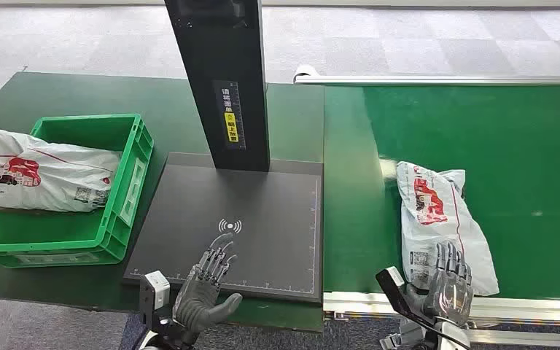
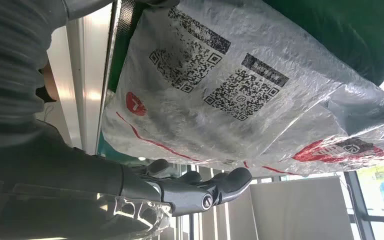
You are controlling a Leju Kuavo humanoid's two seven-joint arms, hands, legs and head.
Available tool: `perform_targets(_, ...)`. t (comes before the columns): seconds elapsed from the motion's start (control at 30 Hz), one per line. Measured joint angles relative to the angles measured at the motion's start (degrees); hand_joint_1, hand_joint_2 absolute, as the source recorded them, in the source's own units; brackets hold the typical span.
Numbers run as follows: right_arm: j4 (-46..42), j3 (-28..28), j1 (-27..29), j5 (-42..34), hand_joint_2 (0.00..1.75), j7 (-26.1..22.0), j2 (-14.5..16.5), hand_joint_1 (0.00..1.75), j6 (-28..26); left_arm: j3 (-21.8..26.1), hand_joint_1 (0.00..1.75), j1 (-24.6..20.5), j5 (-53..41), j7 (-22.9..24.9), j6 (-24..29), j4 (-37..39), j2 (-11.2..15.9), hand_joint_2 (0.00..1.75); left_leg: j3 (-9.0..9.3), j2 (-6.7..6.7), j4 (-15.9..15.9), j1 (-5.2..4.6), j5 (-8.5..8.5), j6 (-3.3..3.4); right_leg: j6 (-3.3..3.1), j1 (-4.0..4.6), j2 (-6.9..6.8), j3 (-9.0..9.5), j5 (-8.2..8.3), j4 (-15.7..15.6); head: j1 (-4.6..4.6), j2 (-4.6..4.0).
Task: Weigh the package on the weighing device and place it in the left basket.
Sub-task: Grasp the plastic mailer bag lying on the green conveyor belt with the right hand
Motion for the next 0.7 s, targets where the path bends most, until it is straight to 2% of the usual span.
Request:
perform_targets(0.33,0.37,0.44,-0.16,-0.49,1.75,-0.84,1.20,0.00,0.00,0.46,0.00,0.29,-0.09,0.16,0.00,-0.52,-0.09,1.75,0.00,0.00,0.00,0.00,0.00,0.00,0.00,0.00,0.00,0.00,0.00,0.00,0.00,0.00)
perform_targets(0.37,0.39,0.45,-0.18,-0.49,1.75,-0.85,1.27,0.22,0.00,0.48,0.00,0.32,-0.11,0.16,0.00,-0.53,-0.09,1.75,0.00,0.00,0.00,0.00,0.00,0.00,0.00,0.00,0.00,0.00,0.00,0.00,0.00,0.00)
perform_targets(0.47,0.55,0.51,-0.24,-0.73,1.75,-1.05,1.42,1.53,0.00,0.55,0.00,0.44,-0.11,0.16,0.00,-0.61,-0.09,1.75,-0.01,0.00,0.00,0.00,0.00,0.00,0.00,0.00,0.00,0.00,0.00,0.00,0.01,0.00)
perform_targets(0.5,0.68,0.60,-0.26,-1.00,1.75,-1.26,1.44,1.75,0.00,0.58,0.00,0.49,-0.12,0.16,0.00,-0.68,-0.09,1.75,-0.01,0.00,0.00,0.00,0.00,0.00,0.00,0.00,0.00,0.00,0.00,0.00,0.01,0.00)
perform_targets(0.7,1.54,1.65,-0.49,-2.61,1.75,-2.39,1.56,1.75,0.00,0.93,0.00,0.63,-0.25,0.16,-0.01,-0.94,-0.09,1.75,-0.01,0.00,0.00,0.00,0.00,0.00,0.00,0.00,0.00,0.00,0.00,0.00,0.01,0.00)
